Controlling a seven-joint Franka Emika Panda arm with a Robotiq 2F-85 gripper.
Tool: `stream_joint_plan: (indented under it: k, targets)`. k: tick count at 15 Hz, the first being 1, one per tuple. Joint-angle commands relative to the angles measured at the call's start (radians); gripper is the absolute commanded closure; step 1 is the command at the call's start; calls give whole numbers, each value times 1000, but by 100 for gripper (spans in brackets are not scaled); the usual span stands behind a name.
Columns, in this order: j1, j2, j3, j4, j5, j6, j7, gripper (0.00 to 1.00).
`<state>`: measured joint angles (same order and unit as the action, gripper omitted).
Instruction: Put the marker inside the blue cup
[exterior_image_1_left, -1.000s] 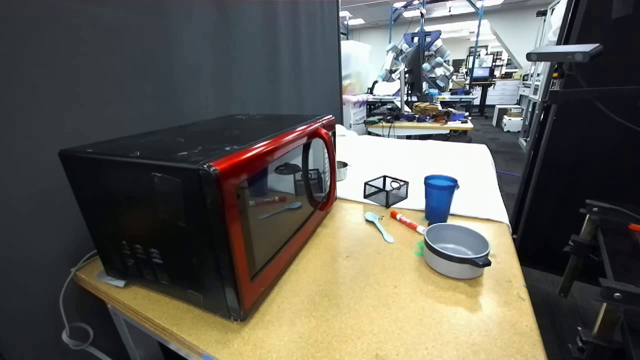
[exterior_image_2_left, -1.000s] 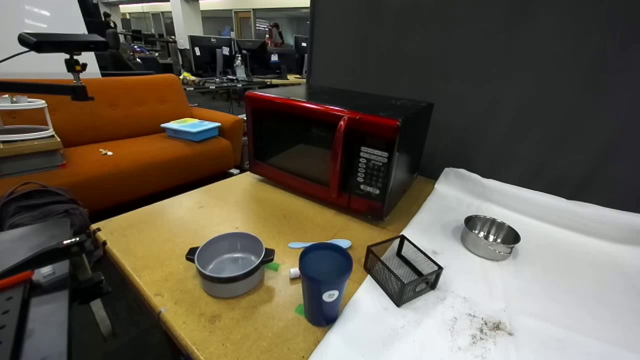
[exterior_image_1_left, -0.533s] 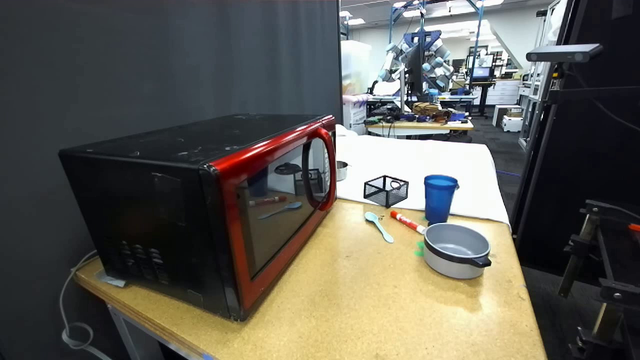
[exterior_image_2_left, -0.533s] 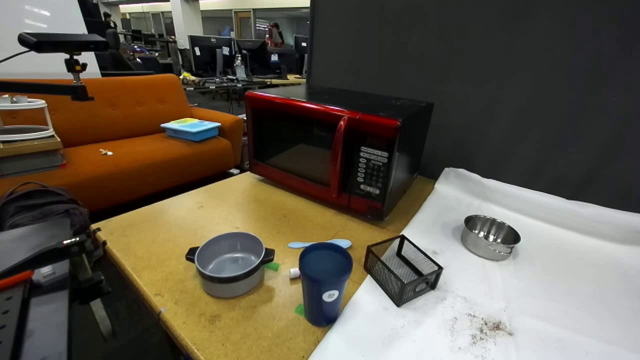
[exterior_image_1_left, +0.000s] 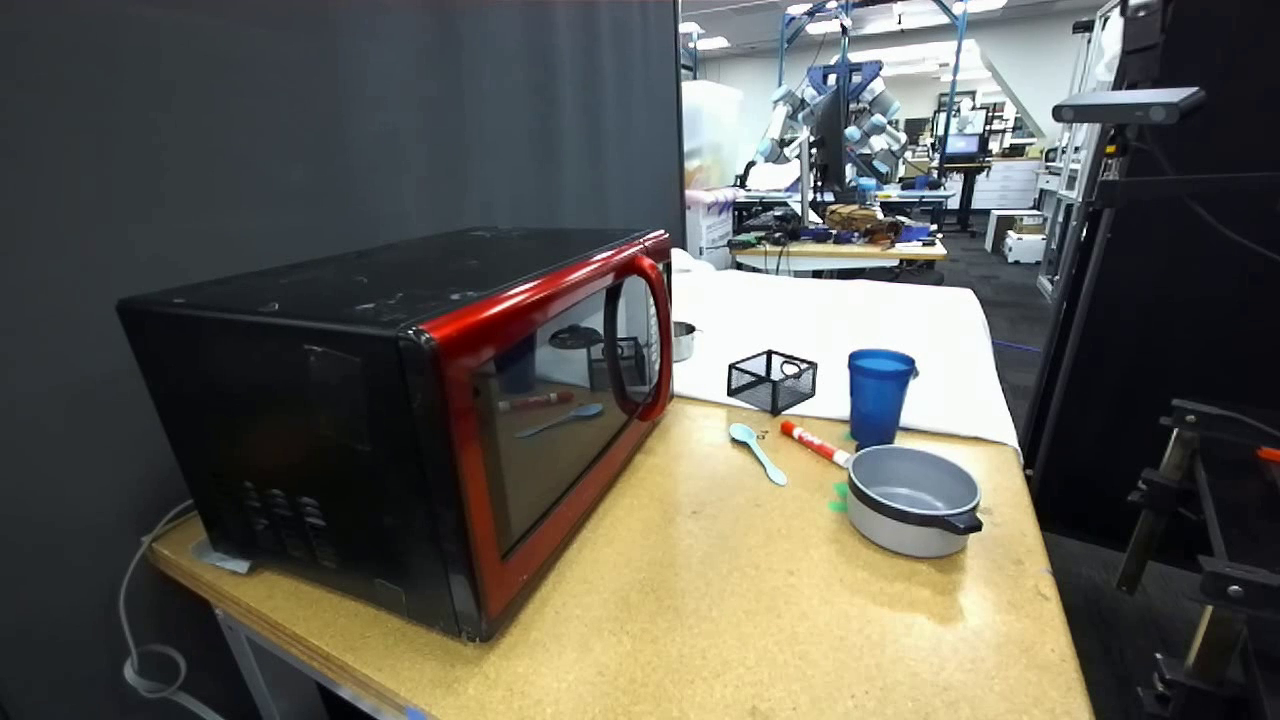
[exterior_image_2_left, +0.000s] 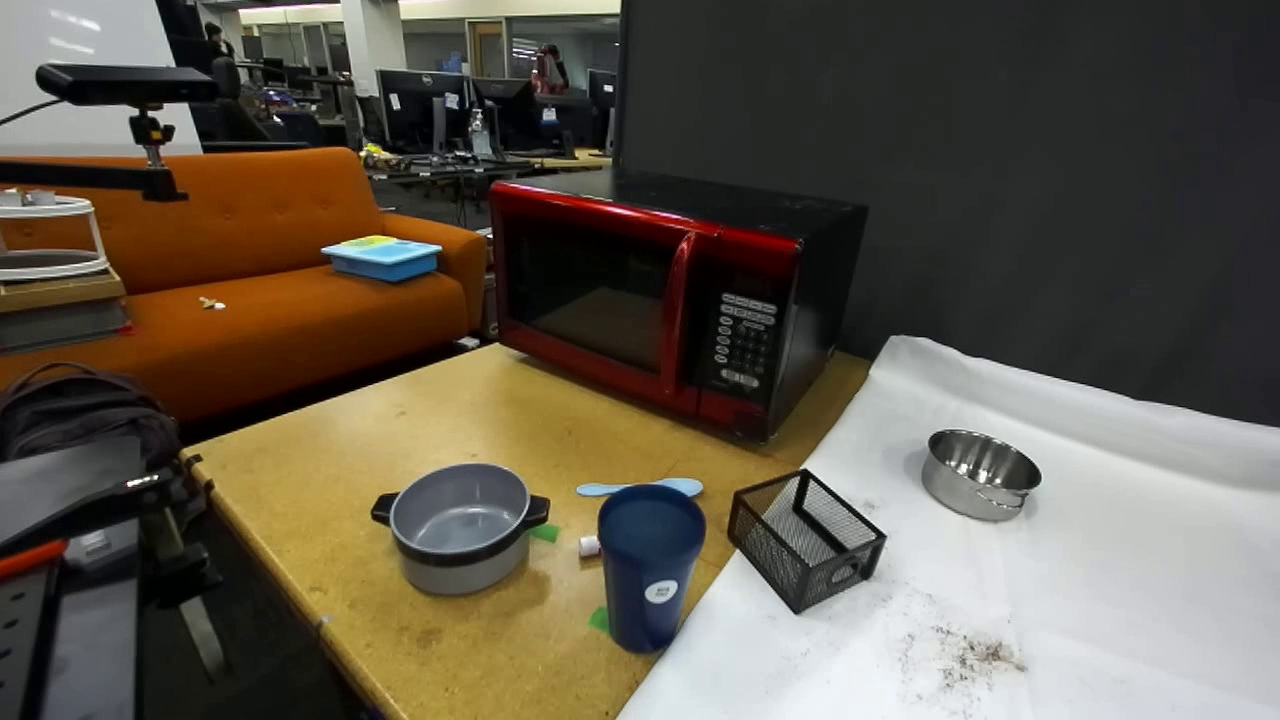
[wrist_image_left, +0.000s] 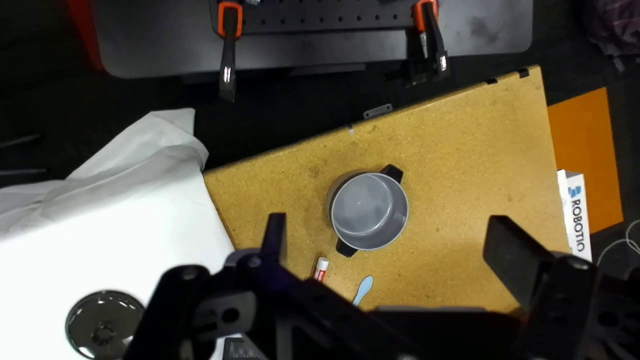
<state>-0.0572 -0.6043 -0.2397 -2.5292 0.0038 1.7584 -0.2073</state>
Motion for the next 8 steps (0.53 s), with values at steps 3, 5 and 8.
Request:
stream_joint_plan:
  k: [3,5,8]
  targets:
    - [52,258,44,110,4,140,-120,0]
    - [60,343,43,143,17,175,-176,0]
    - [59,443,57,184,35,208,-245,0]
